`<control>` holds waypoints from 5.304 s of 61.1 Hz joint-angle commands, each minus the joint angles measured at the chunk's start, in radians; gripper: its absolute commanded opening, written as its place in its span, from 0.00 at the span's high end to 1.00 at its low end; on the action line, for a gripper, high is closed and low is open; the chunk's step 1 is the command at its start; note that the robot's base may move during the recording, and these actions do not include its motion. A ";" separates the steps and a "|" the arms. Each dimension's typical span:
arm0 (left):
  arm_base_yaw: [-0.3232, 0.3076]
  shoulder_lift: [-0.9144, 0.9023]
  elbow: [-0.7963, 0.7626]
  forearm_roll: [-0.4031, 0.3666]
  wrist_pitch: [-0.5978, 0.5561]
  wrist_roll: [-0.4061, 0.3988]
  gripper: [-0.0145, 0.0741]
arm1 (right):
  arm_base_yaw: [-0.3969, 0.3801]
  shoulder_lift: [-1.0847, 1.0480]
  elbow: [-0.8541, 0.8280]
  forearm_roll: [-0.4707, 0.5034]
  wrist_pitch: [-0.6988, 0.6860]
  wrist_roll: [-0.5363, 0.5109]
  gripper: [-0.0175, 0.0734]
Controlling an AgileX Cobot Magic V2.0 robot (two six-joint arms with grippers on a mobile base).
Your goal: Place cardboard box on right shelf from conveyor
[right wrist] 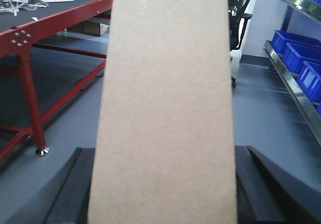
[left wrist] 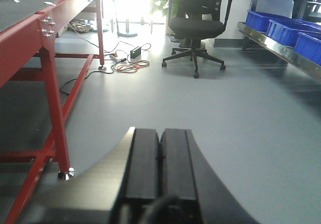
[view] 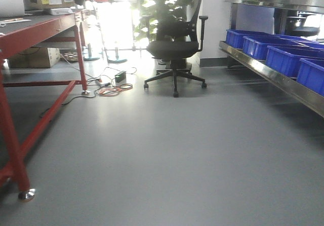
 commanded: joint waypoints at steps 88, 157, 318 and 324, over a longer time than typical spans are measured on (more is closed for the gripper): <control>-0.006 -0.015 0.010 -0.006 -0.086 0.000 0.97 | -0.007 0.017 -0.025 0.000 -0.103 -0.008 0.60; -0.006 -0.015 0.010 -0.006 -0.086 0.000 0.97 | -0.007 0.017 -0.025 0.000 -0.103 -0.008 0.60; 0.073 -0.013 0.010 -0.006 -0.086 0.000 0.97 | -0.007 0.017 -0.025 0.000 -0.103 -0.008 0.60; 0.073 -0.013 0.010 -0.006 -0.086 0.000 0.97 | -0.007 0.017 -0.025 0.000 -0.103 -0.008 0.60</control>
